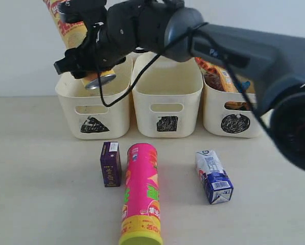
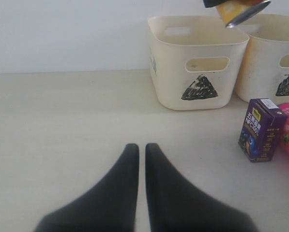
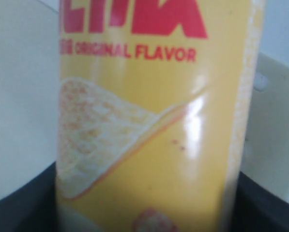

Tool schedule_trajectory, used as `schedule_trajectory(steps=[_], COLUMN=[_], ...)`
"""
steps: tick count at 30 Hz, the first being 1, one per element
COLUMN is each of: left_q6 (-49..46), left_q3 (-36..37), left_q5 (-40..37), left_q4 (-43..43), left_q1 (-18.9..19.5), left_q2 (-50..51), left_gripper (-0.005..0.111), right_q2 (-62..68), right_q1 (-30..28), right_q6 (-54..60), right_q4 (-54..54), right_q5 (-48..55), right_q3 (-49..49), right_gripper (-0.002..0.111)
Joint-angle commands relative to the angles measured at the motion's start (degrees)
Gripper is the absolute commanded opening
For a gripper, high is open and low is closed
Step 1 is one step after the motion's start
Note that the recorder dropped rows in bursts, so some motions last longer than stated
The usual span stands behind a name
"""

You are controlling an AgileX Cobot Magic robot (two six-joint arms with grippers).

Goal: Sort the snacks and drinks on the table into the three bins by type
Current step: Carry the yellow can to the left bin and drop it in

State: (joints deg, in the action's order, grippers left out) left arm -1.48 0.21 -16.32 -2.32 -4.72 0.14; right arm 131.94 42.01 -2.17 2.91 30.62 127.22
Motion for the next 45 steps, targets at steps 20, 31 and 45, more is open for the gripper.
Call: schedule_trajectory(steps=[20,31,45], left_q6=[0.53,0.53,0.53], left_q3=[-0.21,-0.21,-0.21], left_q5=[0.38,0.38,0.38], left_q4=[0.02,0.02,0.02], left_q1=[0.11,0.11,0.11], left_q2=[-0.14,-0.14,-0.14], left_gripper=[0.004,0.004,0.004], right_q2=[15.09,4.31,-1.05], right_q1=[-4.15,-1.32,3.04], right_q6=[-2.19,7.81,5.17], right_q4=[-0.64,-2.18,-2.91], right_q5=[-6.03,22.81,39.34], right_q3=[16.19,16.19,14.75], right_gripper=[0.077,0.0,0.0])
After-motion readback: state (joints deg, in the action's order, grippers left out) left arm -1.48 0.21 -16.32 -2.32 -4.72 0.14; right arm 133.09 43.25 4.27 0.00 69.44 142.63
